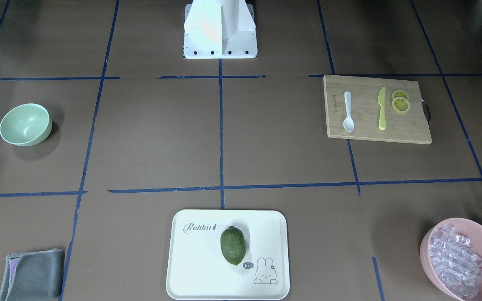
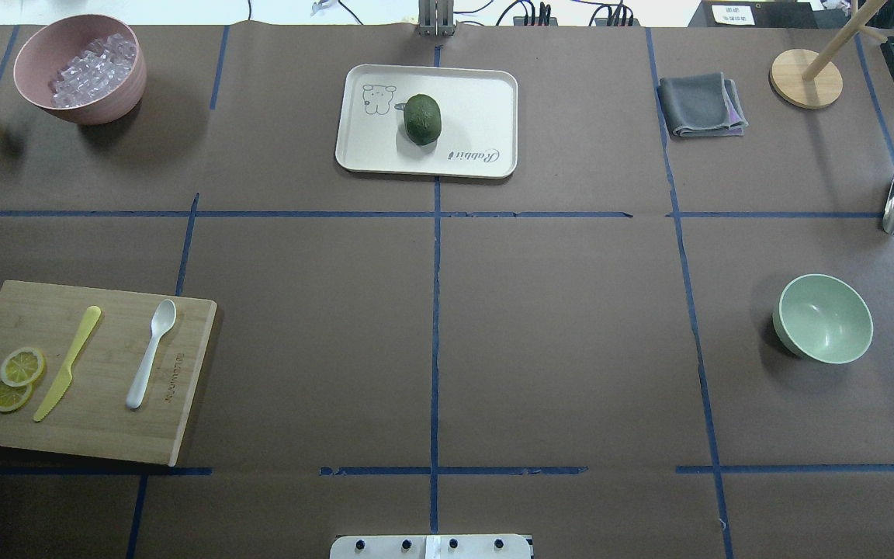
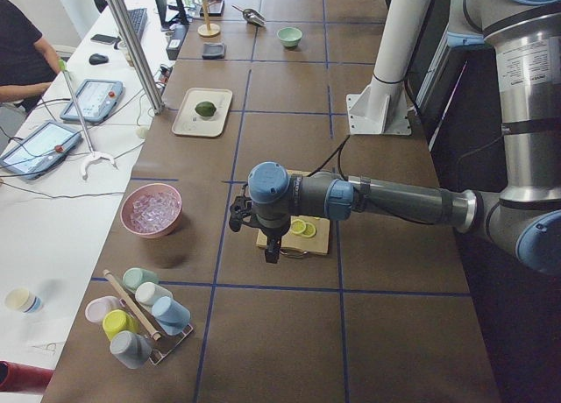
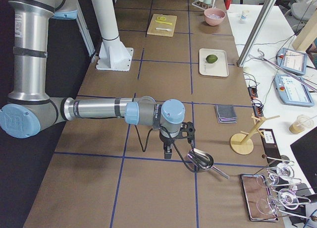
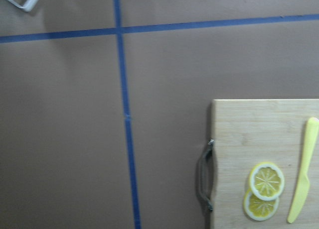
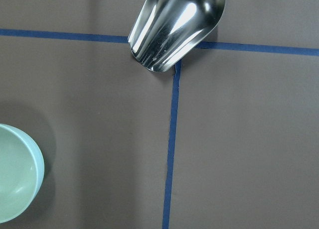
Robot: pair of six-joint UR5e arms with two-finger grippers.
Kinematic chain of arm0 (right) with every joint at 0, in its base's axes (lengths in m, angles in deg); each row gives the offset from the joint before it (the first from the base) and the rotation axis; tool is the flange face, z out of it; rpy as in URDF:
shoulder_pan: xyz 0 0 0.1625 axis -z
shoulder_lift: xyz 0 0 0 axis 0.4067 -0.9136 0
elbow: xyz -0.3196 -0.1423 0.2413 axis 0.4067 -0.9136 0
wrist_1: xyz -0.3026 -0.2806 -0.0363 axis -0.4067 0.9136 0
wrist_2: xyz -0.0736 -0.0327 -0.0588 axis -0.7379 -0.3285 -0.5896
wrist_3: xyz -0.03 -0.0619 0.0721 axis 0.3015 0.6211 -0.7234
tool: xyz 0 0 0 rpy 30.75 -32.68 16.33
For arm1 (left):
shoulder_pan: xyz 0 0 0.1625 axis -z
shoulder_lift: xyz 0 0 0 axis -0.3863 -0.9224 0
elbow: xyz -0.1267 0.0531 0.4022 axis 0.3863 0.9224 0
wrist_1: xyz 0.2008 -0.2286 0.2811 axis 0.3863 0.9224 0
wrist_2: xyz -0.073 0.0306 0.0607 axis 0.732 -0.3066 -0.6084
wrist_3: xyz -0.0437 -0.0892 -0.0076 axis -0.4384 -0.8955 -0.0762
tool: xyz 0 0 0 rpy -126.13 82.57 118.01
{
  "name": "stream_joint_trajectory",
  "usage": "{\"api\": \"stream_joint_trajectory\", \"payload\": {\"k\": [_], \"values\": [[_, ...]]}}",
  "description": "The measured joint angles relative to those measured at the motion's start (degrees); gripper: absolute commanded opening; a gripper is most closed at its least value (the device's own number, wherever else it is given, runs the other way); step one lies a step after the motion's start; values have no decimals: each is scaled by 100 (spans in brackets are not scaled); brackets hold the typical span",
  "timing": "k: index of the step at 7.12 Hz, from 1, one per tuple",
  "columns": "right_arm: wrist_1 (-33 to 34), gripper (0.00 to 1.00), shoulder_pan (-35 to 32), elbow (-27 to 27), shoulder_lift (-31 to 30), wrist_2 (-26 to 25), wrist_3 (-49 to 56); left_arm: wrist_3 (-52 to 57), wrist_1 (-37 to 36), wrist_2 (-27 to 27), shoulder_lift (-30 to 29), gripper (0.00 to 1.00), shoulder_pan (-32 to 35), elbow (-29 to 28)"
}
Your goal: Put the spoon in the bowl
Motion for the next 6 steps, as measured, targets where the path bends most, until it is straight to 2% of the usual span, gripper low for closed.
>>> {"api": "stream_joint_trajectory", "payload": {"k": [1, 2, 4, 6], "values": [[-118, 98, 165, 0, -3, 144, -150, -45, 91, 7, 3, 100, -64, 6], [-468, 93, 417, 0, -5, 216, -638, -52, 128, 9, 1, 100, -100, 11], [-1955, 94, 1262, -18, -65, 137, -2446, -36, 238, 4, -4, 100, -186, 14], [-2978, 98, 2084, -91, -122, -345, -3544, -64, 331, 2, 1, 100, -207, 14]]}}
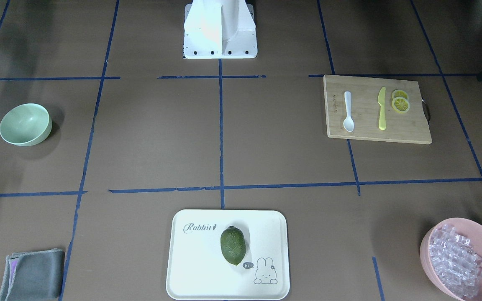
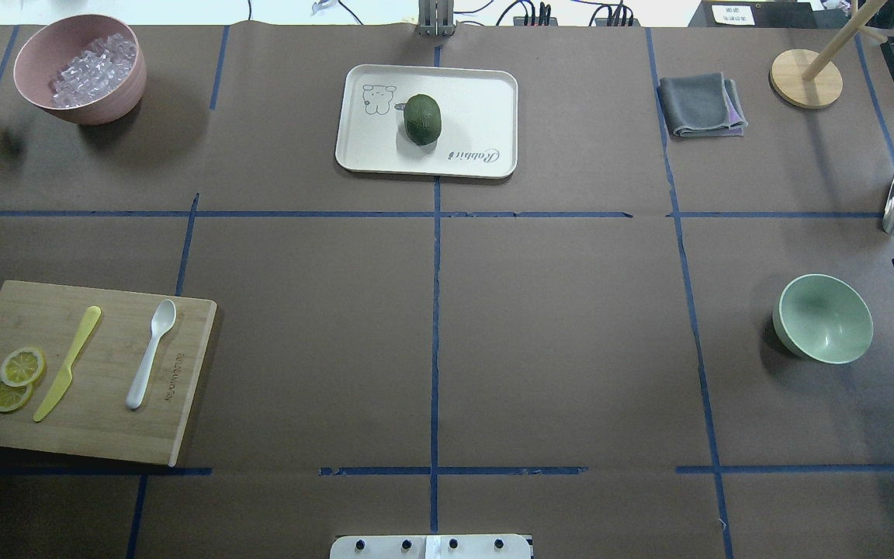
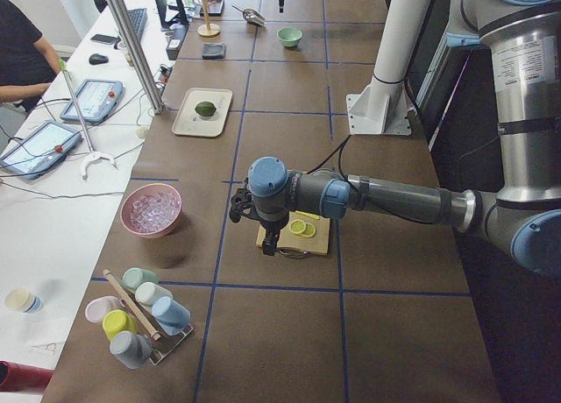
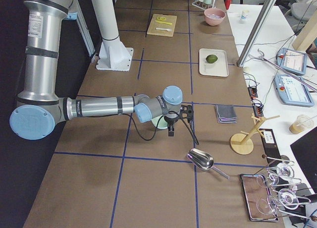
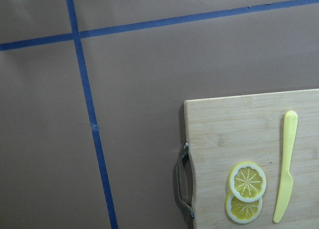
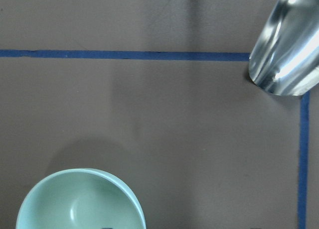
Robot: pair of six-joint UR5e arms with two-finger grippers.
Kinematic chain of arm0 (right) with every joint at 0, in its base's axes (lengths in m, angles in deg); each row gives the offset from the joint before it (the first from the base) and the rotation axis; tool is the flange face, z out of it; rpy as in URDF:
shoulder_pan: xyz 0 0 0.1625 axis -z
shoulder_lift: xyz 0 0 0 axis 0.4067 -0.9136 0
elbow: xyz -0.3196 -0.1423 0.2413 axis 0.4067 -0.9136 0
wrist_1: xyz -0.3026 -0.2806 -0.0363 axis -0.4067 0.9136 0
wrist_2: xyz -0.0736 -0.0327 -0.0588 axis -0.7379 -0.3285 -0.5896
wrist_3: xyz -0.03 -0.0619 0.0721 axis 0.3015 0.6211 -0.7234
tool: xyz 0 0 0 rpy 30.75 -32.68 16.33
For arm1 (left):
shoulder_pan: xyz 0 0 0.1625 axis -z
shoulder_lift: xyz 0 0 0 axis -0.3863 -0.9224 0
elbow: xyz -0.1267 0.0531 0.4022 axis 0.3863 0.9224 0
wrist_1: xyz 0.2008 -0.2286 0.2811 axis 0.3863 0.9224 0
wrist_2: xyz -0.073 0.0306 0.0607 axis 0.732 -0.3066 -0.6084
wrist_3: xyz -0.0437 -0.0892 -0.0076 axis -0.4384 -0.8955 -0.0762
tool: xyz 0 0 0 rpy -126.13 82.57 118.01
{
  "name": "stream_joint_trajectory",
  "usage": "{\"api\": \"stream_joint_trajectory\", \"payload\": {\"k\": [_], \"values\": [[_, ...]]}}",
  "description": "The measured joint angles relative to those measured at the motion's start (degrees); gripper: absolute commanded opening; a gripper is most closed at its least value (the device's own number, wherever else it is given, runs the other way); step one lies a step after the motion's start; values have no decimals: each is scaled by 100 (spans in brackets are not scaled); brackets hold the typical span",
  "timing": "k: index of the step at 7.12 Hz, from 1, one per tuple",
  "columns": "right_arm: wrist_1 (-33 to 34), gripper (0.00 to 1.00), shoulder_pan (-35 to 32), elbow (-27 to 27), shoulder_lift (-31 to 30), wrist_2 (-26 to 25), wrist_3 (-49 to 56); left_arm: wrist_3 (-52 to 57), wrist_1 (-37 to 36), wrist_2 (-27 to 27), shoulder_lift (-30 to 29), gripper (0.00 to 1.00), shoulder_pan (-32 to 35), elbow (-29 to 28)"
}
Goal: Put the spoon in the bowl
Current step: 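Reach the right gripper down to the pale green bowl rim and grasp it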
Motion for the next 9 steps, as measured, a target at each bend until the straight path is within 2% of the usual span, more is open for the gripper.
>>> {"api": "stream_joint_trajectory", "payload": {"k": [3, 4, 5, 6, 7, 9], "values": [[-791, 93, 769, -238, -42, -269, -759, -18, 18, 5, 5, 100, -4, 0], [-831, 84, 915, -260, -58, -272, -858, -21, 18, 7, 5, 100, -4, 3], [-840, 65, 1034, -278, -64, -280, -892, -21, 21, 8, 5, 100, -4, 10], [-845, 38, 1095, -296, -88, -287, -902, -22, 23, 8, 5, 100, -4, 13], [-843, 3, 1117, -310, -138, -301, -908, -22, 21, 8, 5, 100, -4, 16], [-840, 0, 1122, -329, -217, -319, -908, -28, 17, 9, 7, 100, -3, 62]]}}
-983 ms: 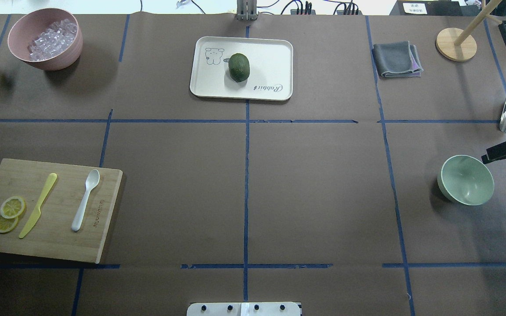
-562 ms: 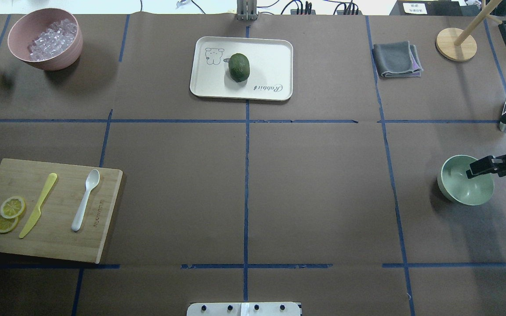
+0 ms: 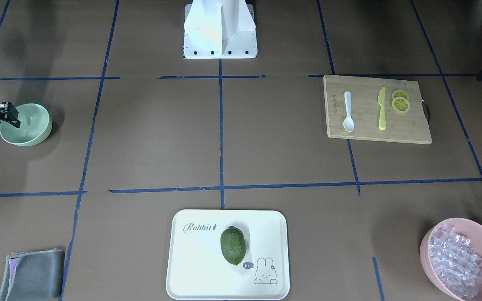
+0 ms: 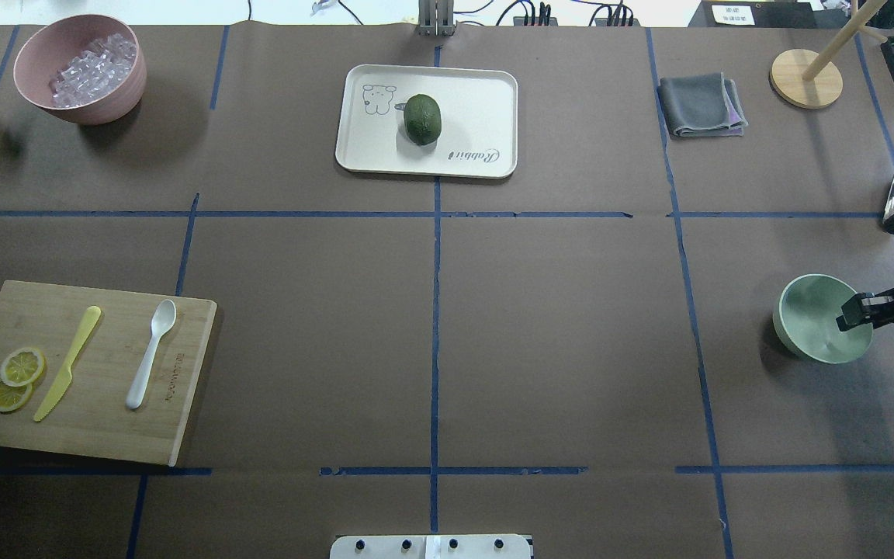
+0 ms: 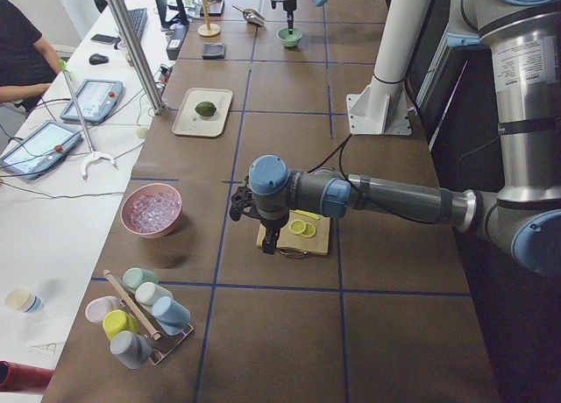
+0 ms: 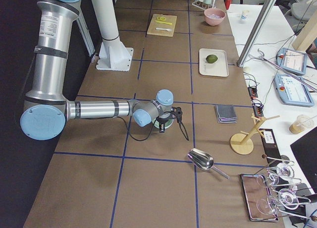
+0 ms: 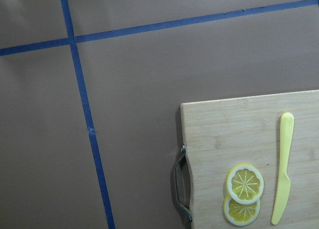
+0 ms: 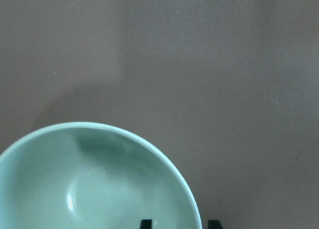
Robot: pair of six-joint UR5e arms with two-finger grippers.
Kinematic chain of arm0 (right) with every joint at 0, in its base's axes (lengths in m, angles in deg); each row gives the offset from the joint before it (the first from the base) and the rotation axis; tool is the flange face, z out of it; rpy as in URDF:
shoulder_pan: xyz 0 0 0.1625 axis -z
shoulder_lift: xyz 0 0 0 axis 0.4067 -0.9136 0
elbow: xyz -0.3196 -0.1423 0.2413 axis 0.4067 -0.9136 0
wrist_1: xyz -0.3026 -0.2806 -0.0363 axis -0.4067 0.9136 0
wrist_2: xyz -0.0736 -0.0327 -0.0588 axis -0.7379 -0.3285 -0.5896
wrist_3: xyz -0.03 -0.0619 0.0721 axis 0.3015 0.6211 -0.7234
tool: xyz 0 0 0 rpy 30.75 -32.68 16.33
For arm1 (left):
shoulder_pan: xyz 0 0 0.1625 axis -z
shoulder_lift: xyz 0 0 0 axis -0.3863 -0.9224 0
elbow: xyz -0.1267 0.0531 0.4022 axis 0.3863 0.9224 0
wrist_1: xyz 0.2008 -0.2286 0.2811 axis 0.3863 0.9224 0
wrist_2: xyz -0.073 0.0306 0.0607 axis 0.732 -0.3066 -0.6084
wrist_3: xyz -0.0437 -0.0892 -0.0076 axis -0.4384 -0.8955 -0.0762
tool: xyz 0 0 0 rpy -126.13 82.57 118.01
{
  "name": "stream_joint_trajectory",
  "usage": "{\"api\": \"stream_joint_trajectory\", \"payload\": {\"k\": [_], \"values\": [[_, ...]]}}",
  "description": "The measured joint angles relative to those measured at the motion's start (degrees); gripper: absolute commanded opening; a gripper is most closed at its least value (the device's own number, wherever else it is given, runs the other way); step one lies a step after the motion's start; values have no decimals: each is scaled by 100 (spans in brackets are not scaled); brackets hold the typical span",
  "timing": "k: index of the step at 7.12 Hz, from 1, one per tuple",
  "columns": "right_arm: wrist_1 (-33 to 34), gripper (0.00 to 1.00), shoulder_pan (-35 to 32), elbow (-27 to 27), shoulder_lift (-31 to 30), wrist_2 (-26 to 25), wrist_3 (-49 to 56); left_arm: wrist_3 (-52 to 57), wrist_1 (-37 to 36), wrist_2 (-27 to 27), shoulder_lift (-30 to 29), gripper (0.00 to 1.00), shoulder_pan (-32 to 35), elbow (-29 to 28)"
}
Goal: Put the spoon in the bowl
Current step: 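Reach the right gripper down to the pale green bowl rim and grasp it, then slide the green bowl with the right gripper toward the table centre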
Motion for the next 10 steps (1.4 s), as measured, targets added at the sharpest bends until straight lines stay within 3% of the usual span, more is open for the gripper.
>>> {"api": "stream_joint_trajectory", "payload": {"k": [4, 6, 8, 10], "values": [[90, 0, 91, 480, 232, 340, -598, -3, -5, 4, 13, 100, 0, 90], [127, 0, 580, 601, 1075, 365, -1985, 3, 14, 1, -5, 100, -1, 94], [220, 0, 1208, 586, 1975, 112, -2731, 5, 23, 0, -10, 100, -5, 95], [1123, 0, 1853, 456, 3086, -360, -3063, 6, 18, 0, -9, 100, -3, 87]]}}
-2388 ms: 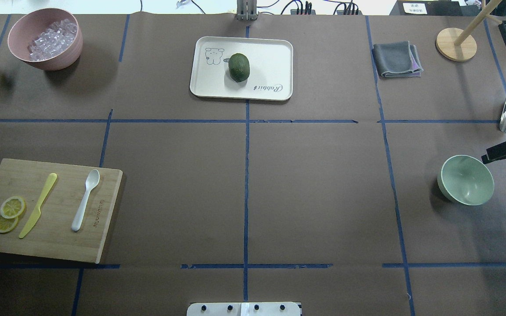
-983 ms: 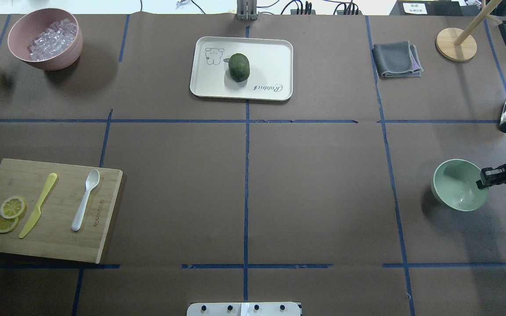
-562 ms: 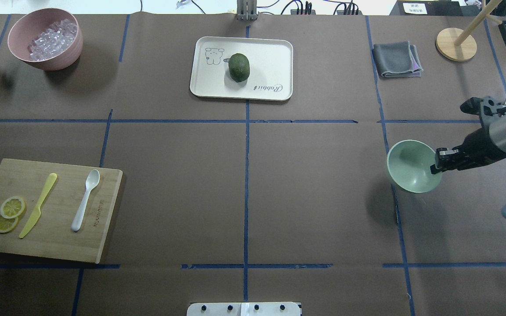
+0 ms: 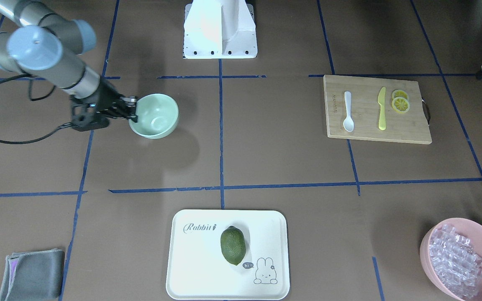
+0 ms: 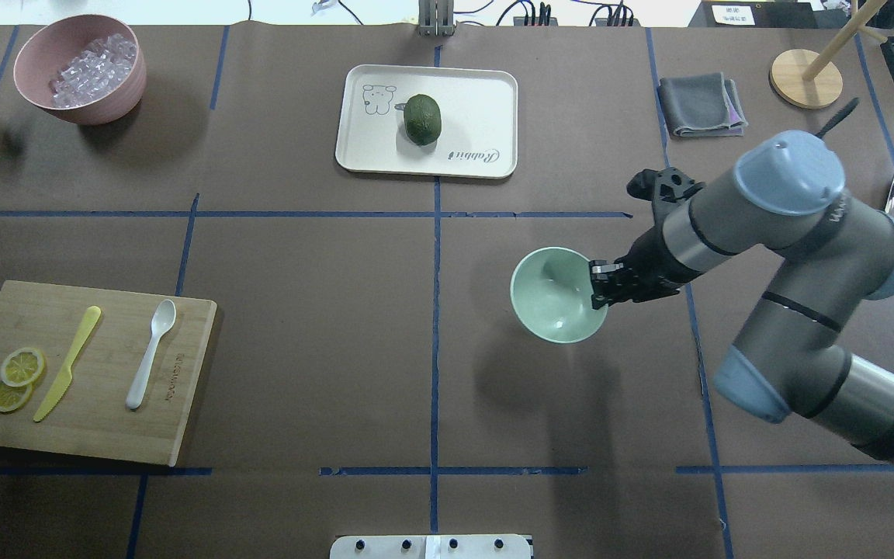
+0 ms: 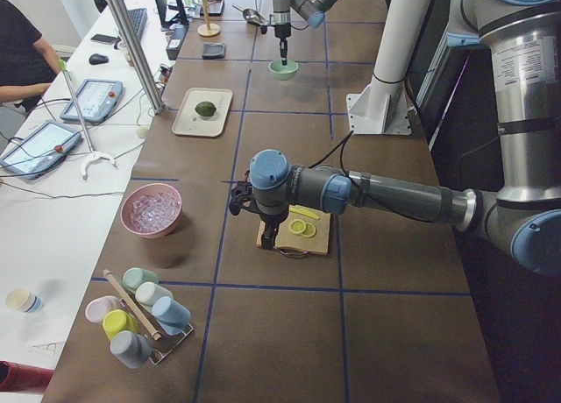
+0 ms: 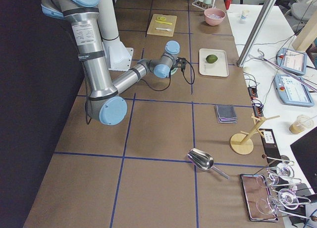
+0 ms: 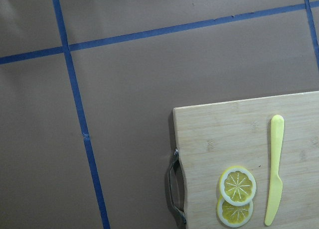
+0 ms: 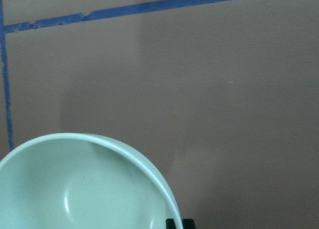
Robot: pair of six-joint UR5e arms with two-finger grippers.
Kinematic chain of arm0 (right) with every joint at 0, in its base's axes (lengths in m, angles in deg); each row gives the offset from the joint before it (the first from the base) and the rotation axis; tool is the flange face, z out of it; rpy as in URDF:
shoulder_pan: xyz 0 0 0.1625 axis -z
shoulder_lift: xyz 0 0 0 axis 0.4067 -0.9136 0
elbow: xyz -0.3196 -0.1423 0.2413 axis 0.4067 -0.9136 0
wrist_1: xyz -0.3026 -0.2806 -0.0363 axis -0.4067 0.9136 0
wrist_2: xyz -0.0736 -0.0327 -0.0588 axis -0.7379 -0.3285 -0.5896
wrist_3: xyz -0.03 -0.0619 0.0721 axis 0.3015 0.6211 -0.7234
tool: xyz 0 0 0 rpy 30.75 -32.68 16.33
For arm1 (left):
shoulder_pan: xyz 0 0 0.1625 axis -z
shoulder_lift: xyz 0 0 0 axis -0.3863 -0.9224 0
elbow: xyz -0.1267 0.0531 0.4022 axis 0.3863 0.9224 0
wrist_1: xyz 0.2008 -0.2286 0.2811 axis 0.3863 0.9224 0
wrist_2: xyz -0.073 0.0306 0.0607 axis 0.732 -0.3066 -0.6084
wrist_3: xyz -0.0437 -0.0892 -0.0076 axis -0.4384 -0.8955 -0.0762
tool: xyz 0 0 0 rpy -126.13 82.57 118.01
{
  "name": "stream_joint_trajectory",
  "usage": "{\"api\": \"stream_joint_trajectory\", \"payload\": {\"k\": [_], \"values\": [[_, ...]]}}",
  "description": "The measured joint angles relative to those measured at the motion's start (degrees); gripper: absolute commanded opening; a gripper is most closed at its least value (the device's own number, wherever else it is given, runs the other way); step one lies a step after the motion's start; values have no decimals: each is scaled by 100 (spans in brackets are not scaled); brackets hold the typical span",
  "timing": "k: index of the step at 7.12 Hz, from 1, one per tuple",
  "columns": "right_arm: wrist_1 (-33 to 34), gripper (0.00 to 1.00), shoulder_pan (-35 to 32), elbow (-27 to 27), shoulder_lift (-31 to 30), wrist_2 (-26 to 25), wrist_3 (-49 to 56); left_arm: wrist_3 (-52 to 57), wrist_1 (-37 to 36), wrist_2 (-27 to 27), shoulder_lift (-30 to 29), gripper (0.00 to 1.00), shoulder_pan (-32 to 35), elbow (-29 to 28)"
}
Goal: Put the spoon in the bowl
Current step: 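Slide the green bowl with the right gripper toward the table centre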
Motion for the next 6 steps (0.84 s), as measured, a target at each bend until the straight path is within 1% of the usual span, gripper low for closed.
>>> {"api": "stream_joint_trajectory", "payload": {"k": [1, 2, 3, 4, 6], "values": [[570, 0, 268, -193, 602, -270, -176, 0, -4, 0, 3, 100, -1, -10], [841, 0, 460, -519, 1074, -465, -370, 0, -6, 2, 5, 100, -1, -16], [937, 1, 593, -850, 1415, -630, -599, -2, -7, 6, 6, 100, 0, -15], [962, 2, 688, -1079, 1603, -723, -770, -4, -8, 8, 7, 100, 2, -9], [946, 5, 769, -1230, 1703, -772, -864, -7, -8, 38, 7, 100, 2, 5]]}}
